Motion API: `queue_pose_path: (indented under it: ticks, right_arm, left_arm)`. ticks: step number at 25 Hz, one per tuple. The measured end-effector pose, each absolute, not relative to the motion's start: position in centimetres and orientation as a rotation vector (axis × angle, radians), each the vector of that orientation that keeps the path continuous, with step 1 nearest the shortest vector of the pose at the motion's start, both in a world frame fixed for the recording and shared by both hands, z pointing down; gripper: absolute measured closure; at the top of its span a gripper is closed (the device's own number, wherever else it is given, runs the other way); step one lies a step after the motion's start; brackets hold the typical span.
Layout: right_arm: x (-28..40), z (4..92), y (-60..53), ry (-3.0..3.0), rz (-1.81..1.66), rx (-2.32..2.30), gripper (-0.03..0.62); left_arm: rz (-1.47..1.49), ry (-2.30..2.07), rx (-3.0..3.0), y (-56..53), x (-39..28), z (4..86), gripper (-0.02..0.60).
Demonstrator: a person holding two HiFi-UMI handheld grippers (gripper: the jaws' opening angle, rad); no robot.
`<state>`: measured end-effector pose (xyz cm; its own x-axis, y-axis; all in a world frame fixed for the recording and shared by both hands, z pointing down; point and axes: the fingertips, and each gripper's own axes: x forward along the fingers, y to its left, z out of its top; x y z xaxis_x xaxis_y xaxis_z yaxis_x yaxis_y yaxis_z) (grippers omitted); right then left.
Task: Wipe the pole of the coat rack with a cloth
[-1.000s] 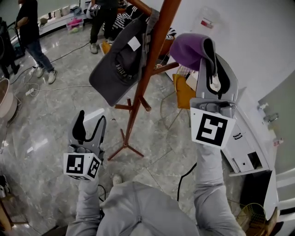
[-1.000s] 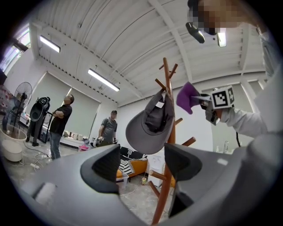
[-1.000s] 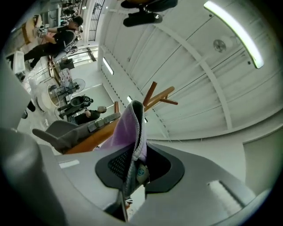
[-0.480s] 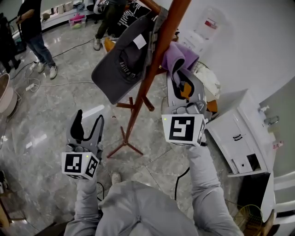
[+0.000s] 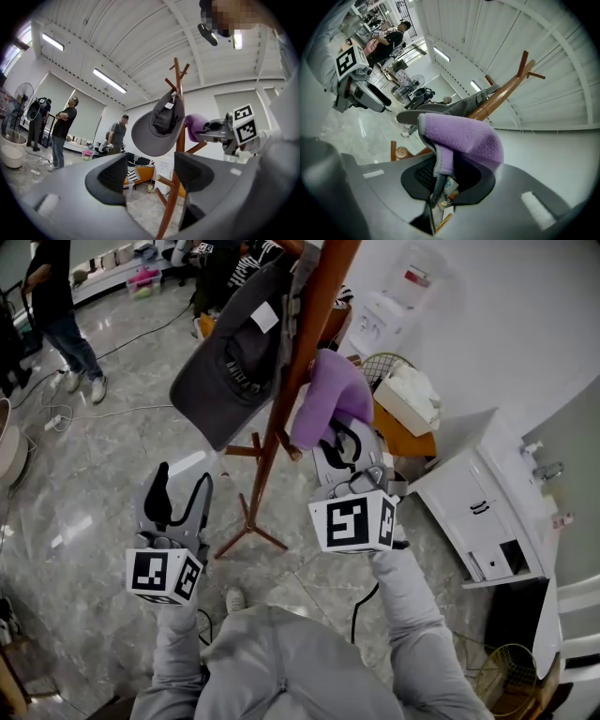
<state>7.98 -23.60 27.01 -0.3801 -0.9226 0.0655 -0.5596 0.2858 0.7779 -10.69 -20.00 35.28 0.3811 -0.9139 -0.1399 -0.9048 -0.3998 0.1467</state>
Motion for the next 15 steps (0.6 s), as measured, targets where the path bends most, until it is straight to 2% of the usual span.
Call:
queue_pose_path:
  ticks: [8, 15]
  right_arm:
    - [9.6, 32.2, -22.4, -2.070, -0.763, 1.331, 0.542]
    - [11.6, 37.3, -20.8, -2.151, -0.489, 1.389, 0.542]
  left_arm:
    - [-0.289, -1.703, 2.566, -19.8, -10.9, 35.5, 0.242]
    - [-0.274, -1.715, 2.556, -19.7, -11.1, 35.7, 0.242]
